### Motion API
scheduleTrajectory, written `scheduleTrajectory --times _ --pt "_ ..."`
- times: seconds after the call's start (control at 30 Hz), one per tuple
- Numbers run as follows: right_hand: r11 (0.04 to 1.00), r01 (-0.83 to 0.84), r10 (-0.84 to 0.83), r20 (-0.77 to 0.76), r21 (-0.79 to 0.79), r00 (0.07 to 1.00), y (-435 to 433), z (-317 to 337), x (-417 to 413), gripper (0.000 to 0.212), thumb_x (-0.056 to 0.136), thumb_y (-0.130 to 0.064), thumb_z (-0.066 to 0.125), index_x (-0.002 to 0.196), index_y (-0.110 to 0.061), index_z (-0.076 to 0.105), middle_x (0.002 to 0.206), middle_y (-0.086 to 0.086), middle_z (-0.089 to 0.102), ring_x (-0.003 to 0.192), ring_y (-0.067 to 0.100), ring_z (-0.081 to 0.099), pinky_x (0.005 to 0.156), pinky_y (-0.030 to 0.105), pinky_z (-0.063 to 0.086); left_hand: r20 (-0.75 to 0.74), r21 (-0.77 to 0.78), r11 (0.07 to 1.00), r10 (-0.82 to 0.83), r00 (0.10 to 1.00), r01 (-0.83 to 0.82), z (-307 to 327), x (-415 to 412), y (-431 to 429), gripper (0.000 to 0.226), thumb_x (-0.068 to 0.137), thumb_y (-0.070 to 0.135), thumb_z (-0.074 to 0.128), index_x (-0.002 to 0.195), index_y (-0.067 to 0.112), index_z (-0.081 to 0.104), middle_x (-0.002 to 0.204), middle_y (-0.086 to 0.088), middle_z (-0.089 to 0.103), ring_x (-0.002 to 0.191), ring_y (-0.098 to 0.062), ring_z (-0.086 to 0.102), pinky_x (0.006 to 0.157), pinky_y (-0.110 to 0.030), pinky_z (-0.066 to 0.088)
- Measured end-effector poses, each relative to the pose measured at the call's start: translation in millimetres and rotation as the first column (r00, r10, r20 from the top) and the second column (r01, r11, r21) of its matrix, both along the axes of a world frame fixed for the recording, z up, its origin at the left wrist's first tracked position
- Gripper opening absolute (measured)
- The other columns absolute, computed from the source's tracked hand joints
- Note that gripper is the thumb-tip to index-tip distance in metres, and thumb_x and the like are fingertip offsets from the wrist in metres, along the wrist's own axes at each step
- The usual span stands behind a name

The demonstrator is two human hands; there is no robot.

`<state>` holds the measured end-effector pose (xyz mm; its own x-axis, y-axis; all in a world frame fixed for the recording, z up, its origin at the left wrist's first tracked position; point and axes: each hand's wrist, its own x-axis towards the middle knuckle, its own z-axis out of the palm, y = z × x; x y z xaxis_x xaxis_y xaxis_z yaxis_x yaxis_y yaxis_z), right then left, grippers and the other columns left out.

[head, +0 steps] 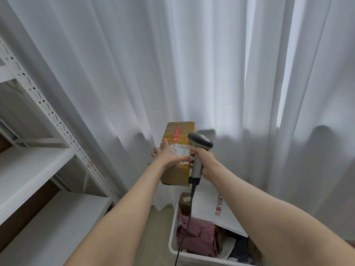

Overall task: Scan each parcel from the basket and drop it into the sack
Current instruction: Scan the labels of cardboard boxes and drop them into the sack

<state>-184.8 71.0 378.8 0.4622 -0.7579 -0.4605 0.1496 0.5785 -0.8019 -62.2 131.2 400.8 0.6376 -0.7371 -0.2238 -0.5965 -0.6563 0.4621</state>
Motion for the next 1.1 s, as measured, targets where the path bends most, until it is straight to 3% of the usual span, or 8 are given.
scheduleTrajectory --times 0.1,0.27,0.47,0.57,0.63,0.73,0.87,1.1 --pt "1.0 -0.003 0.003 0.017 0.023 1.0 1.3 -5.2 -2.4 0.028 0.091 -0.015 0.065 0.119 -0.012 0.06 0.111 0.011 0.07 0.101 0.028 0.067 0.089 0.041 0.056 0.052 0.007 1.0 0.028 0.998 -0.029 -0.8 -5.7 -1.0 0.134 0.054 0.077 0.071 0.149 0.029 -0.01 0.148 -0.018 0.015 0.138 -0.037 0.016 0.11 -0.054 0.025" --pt "1.0 -0.014 0.014 0.029 0.023 0.999 3.7 -7.7 -3.1 0.025 0.092 -0.014 0.064 0.116 -0.012 0.06 0.104 0.011 0.07 0.086 0.024 0.066 0.066 0.033 0.054 0.108 0.112 0.993 0.013 0.994 -0.025 -5.4 -8.6 2.1 0.138 0.054 0.079 0.069 0.147 0.03 -0.019 0.15 -0.019 0.009 0.141 -0.039 0.012 0.109 -0.06 0.023" --pt "0.996 -0.058 0.055 0.045 0.073 0.997 4.2 -4.5 0.6 0.032 0.089 -0.013 0.066 0.121 -0.011 0.059 0.108 0.012 0.07 0.094 0.028 0.066 0.065 0.035 0.054 0.138 0.107 0.994 0.023 0.99 -0.038 -6.1 -3.1 0.8 0.133 0.059 0.07 0.072 0.147 0.031 -0.02 0.147 -0.019 0.013 0.138 -0.04 0.015 0.107 -0.057 0.026" --pt "0.996 -0.011 0.008 0.041 0.088 0.999 -1.7 0.0 0.0 0.028 0.087 -0.013 0.069 0.114 -0.007 0.062 0.097 0.01 0.068 0.082 0.024 0.065 0.065 0.036 0.054 -0.215 -0.039 0.997 0.063 0.975 -0.072 -0.4 21.3 7.0 0.112 0.058 0.065 0.074 0.146 0.039 0.01 0.139 -0.014 0.032 0.125 -0.036 0.037 0.103 -0.049 0.04" --pt "0.994 0.071 -0.073 0.023 0.084 0.997 -12.9 -1.1 -5.3 0.032 0.085 -0.015 0.071 0.115 -0.006 0.063 0.097 0.009 0.067 0.088 0.025 0.064 0.076 0.038 0.055 -0.512 -0.163 0.976 0.04 0.858 -0.143 8.5 34.1 19.9 0.071 0.076 0.051 0.069 0.136 0.032 0.036 0.122 -0.01 0.056 0.103 -0.027 0.058 0.081 -0.038 0.057" --pt "0.984 0.146 -0.15 0.029 0.104 0.988 -26.6 -1.9 -19.0 0.035 0.084 -0.019 0.075 0.114 -0.006 0.062 0.082 0.005 0.06 0.071 0.019 0.056 0.065 0.032 0.05 -0.654 -0.169 0.968 0.032 0.756 -0.187 20.5 49.2 40.5 0.028 0.093 0.04 0.049 0.111 0.02 0.053 0.092 -0.006 0.061 0.079 -0.019 0.058 0.056 -0.023 0.053" --pt "0.977 0.16 -0.17 0.068 0.139 0.983 -31.7 2.5 -25.3 0.051 0.08 -0.026 0.079 0.121 -0.009 0.054 0.09 0.007 0.057 0.075 0.02 0.056 0.063 0.032 0.051 -0.756 -0.17 0.93 0.088 0.649 -0.324 23.0 65.5 53.2 0.039 0.087 0.052 0.048 0.105 0.019 0.056 0.093 -0.01 0.058 0.088 -0.023 0.053 0.077 -0.035 0.047" --pt "0.948 0.21 -0.243 0.119 0.238 0.963 -32.4 13.6 -15.4 0.072 0.071 -0.039 0.085 0.128 -0.01 0.051 0.097 0.009 0.057 0.09 0.023 0.06 0.08 0.036 0.053 -0.91 -0.226 0.883 -0.04 0.414 -0.411 25.6 77.4 62.2 0.048 0.073 0.057 0.052 0.103 0.019 0.057 0.098 -0.012 0.056 0.098 -0.032 0.05 0.086 -0.048 0.042"
